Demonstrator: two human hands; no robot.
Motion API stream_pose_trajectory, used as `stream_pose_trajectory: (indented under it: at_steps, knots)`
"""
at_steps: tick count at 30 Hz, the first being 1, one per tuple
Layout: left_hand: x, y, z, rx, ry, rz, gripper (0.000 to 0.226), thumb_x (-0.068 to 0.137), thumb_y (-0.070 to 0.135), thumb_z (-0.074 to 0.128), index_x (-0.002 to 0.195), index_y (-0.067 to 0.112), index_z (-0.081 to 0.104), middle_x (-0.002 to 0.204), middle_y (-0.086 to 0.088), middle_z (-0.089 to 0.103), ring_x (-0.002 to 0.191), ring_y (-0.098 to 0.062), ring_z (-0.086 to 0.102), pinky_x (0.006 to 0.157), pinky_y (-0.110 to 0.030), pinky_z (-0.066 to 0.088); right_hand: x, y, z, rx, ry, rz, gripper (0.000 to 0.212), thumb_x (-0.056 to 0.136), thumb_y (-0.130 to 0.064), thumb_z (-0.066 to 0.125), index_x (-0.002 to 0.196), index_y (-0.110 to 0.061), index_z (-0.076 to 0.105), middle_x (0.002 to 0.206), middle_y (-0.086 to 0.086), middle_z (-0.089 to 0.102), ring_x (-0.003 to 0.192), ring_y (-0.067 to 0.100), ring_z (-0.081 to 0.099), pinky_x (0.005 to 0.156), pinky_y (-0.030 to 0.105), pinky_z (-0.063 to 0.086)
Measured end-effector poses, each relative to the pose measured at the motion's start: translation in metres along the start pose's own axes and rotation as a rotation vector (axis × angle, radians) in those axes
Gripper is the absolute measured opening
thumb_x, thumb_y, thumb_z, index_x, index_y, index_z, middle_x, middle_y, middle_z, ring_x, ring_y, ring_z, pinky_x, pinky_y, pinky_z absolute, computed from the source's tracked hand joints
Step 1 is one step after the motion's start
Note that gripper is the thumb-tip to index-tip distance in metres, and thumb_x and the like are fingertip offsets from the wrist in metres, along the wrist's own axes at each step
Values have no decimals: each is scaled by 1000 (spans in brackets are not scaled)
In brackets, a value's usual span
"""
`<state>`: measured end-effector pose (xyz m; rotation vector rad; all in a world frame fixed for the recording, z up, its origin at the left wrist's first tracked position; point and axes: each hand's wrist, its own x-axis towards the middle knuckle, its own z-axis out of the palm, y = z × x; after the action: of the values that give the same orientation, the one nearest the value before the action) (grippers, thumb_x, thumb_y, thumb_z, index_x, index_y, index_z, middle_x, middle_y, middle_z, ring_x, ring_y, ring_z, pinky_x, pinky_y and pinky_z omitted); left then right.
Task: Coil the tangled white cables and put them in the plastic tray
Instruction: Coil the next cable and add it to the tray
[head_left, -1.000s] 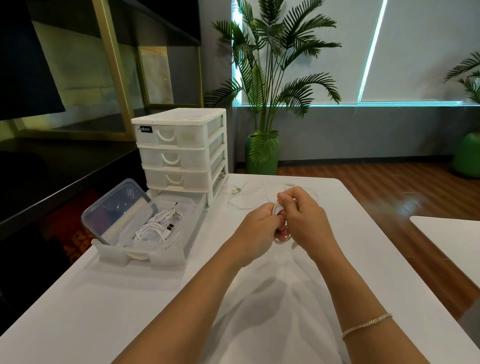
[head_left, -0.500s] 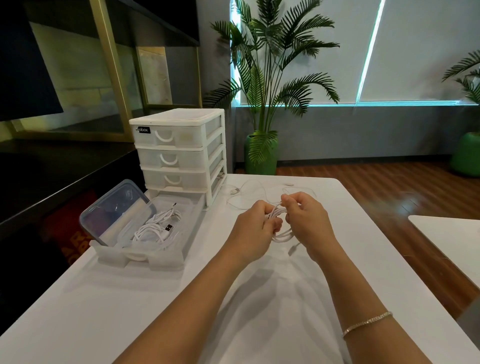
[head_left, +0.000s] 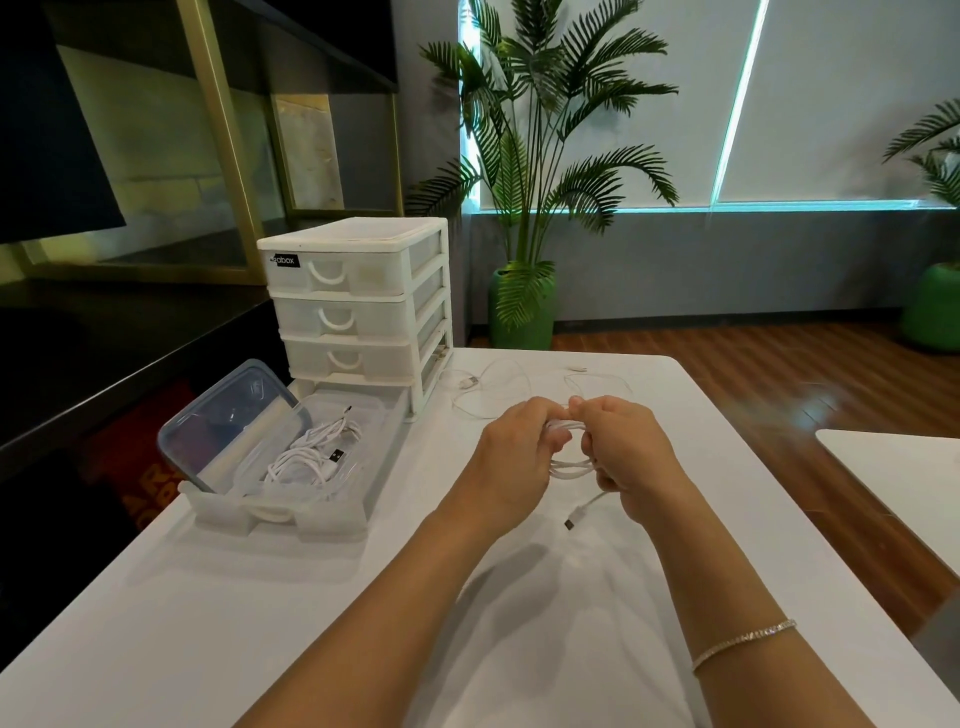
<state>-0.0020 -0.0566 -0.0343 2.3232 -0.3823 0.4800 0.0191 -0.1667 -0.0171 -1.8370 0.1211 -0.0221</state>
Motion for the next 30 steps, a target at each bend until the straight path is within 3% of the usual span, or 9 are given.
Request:
stream_pose_trajectory:
  at_steps: [3,7,10,14,18,22,25,28,30]
  knots:
    - [4,-2,-3,-108,-80,-119,20,99,24,40,106,14,56,92,1,61,80,-11,52,67,-13,40,0,1,1,-26,-4,-59,34,91,-44,49,99,-13,59,73,1,54,60,11,45,51,22,35]
    - [7,-9,-7,-563,-139,-380,27,100,22,39,80,19,57,74,2,56,73,-15,51,78,-29,47,-2,-1,3,23,-79,-134,27,85,-47,56,93,-22,55,90,-3,58,76,10,52,62,22,38]
    - [9,-10,-13,-801,-135,-537,27,100,21,39,88,13,61,79,-4,57,76,-16,52,84,-31,50,-4,0,4,-14,-159,-249,11,87,-33,59,92,-29,50,99,-1,60,88,14,56,69,21,44]
    - [8,-7,-15,-1043,-120,-620,26,100,20,39,101,8,62,98,-10,62,87,-18,59,86,-32,53,-6,4,5,-18,-155,-428,20,88,-24,59,91,-39,46,90,-7,59,81,12,59,68,18,50]
    - [7,-3,-17,-1178,-53,-663,28,99,18,39,91,7,63,87,-7,64,79,-17,62,87,-34,53,-3,6,7,-170,-10,-568,17,87,-20,61,81,-33,52,97,-7,52,84,9,51,66,8,44]
    - [7,-2,-18,-1217,-10,-687,27,100,19,39,92,8,62,63,-1,59,63,-14,56,89,-36,51,2,11,12,-327,110,-639,7,84,-20,65,85,-27,64,103,-6,50,92,6,45,70,5,36]
    - [8,-2,-17,-1186,-1,-690,25,100,19,38,98,8,60,58,-1,56,64,-15,54,89,-36,51,5,14,11,-429,211,-658,12,82,-25,67,91,-21,74,110,4,58,103,14,46,81,20,35]
    - [10,-7,-14,-889,12,-612,23,100,22,37,99,13,58,71,-1,56,72,-15,54,94,-35,50,4,14,11,-538,227,-617,19,83,-31,64,96,-20,74,110,5,58,106,18,45,82,24,34]
    - [11,-13,-13,-621,14,-463,21,99,25,38,96,17,57,75,1,56,77,-14,54,94,-33,50,2,12,12,-600,185,-561,24,86,-32,60,101,-17,71,109,3,54,106,16,42,82,22,33]
